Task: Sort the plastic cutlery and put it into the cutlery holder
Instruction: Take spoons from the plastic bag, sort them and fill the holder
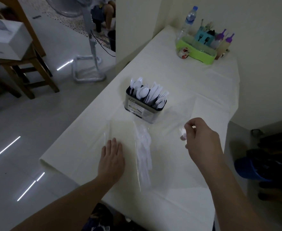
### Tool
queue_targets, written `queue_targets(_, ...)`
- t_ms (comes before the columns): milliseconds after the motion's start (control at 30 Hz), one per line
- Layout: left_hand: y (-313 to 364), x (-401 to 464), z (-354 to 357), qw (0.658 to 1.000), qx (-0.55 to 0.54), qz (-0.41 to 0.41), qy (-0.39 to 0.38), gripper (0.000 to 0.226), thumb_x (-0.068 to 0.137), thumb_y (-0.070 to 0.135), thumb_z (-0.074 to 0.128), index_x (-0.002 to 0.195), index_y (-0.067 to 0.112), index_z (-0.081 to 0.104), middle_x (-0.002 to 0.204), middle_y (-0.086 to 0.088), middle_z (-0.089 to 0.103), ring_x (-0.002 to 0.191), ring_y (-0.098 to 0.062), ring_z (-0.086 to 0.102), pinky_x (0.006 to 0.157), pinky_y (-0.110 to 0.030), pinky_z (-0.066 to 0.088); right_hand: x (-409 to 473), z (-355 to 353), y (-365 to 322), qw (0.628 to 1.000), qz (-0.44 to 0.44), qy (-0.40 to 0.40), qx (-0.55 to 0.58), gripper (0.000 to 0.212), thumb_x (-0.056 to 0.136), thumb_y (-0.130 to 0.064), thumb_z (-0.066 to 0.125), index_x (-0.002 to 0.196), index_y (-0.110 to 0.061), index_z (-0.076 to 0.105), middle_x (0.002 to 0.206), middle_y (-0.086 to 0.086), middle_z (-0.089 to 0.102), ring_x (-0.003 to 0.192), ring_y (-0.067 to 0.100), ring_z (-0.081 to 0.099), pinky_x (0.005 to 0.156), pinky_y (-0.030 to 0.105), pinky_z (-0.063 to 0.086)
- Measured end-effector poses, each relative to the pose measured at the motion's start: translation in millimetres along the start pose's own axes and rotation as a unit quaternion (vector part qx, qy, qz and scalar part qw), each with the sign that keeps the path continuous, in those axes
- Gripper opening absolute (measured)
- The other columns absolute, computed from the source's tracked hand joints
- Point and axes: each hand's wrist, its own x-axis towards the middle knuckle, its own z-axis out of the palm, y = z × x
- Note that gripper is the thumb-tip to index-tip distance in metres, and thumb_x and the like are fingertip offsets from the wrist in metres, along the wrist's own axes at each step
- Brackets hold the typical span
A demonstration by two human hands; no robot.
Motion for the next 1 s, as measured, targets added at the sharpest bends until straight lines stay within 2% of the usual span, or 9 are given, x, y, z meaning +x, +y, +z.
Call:
queue_targets(67,-6,-3,-1,1.000,-0.006,-0.030,-0.005,0.066,0.088,0.036,0.057,0.140,-0.003,0.046,0.148,-0.030,0.038,0.137,-0.048,0.036,0.109,-0.057,0.034,-1,0,-9,1.000,0.004,-0.006,0.015,0.016,0.099,-0.035,0.048,0.108,-0.025,0.058,0.078,-0.007,0.073,0.074,0.016,0.069,0.072,0.037,0.056)
queue_targets(167,-11,-6,-4,0.999,-0.029,-0.044,-0.014,0.064,0.094,0.038,0.040,0.146,0.001,0.038,0.155,-0.025,0.030,0.144,-0.042,0.026,0.116,-0.053,0.027,-4,5,-22,0.999,0.013,-0.028,0.026,0.031,0.095,-0.040,0.055,0.116,-0.019,0.063,0.078,-0.006,0.074,0.080,0.019,0.070,0.083,0.040,0.055)
queue_targets(233,-14,-5,-7,0.998,-0.042,-0.036,-0.014,0.061,0.097,0.032,0.031,0.150,0.003,0.029,0.159,-0.022,0.022,0.148,-0.038,0.017,0.120,-0.050,0.018,-6,10,-31,0.999,0.009,-0.037,0.021,0.028,0.095,-0.037,0.055,0.112,-0.018,0.066,0.078,-0.006,0.075,0.078,0.017,0.071,0.083,0.039,0.055)
queue_targets(333,-21,-3,-13,0.999,-0.045,-0.021,-0.018,0.058,0.100,0.022,0.029,0.154,0.005,0.019,0.162,-0.018,0.014,0.150,-0.034,0.010,0.122,-0.046,0.012,-12,18,-43,0.999,-0.006,-0.041,0.035,0.020,0.096,-0.030,0.052,0.100,-0.019,0.069,0.075,-0.006,0.074,0.071,0.011,0.070,0.077,0.039,0.058)
queue_targets(467,-34,-4,-14,0.999,-0.042,-0.003,-0.028,0.056,0.101,0.012,0.026,0.154,0.003,0.014,0.163,-0.015,0.011,0.151,-0.031,0.009,0.122,-0.043,0.012,-23,28,-55,0.998,-0.012,-0.046,0.028,0.020,0.097,-0.029,0.051,0.100,-0.024,0.070,0.072,-0.007,0.073,0.065,0.010,0.069,0.072,0.036,0.057)
queue_targets(600,-45,-8,-8,1.000,-0.019,0.010,-0.005,0.052,0.095,0.012,0.050,0.144,0.000,0.042,0.156,-0.021,0.032,0.143,-0.039,0.031,0.114,-0.050,0.031,-31,31,-65,0.999,-0.026,-0.028,0.003,0.020,0.096,-0.032,0.051,0.097,-0.025,0.070,0.073,-0.005,0.072,0.073,0.015,0.071,0.073,0.038,0.057)
queue_targets(733,-48,-7,-9,0.999,-0.012,0.031,-0.022,0.055,0.101,0.016,0.032,0.153,0.003,0.021,0.162,-0.016,0.015,0.150,-0.034,0.012,0.120,-0.047,0.017,-39,29,-76,0.999,-0.035,-0.011,-0.026,0.023,0.096,-0.031,0.049,0.089,-0.021,0.068,0.072,-0.001,0.071,0.075,0.020,0.069,0.073,0.039,0.055)
queue_targets(833,-52,-6,-10,0.999,0.005,0.045,-0.029,0.055,0.101,0.016,0.029,0.154,0.004,0.018,0.163,-0.016,0.013,0.150,-0.034,0.011,0.120,-0.047,0.017,-48,27,-83,0.999,-0.032,0.003,-0.040,0.027,0.096,-0.029,0.047,0.082,-0.015,0.066,0.070,0.003,0.070,0.076,0.024,0.068,0.071,0.040,0.054)
queue_targets(1000,-61,-3,-13,0.996,0.004,0.073,-0.045,0.056,0.103,0.020,0.028,0.155,0.005,0.014,0.164,-0.013,0.009,0.151,-0.032,0.007,0.121,-0.047,0.016,-67,15,-96,0.999,-0.004,0.023,-0.022,0.029,0.096,-0.029,0.047,0.078,-0.018,0.066,0.071,0.000,0.071,0.067,0.025,0.068,0.069,0.041,0.056)
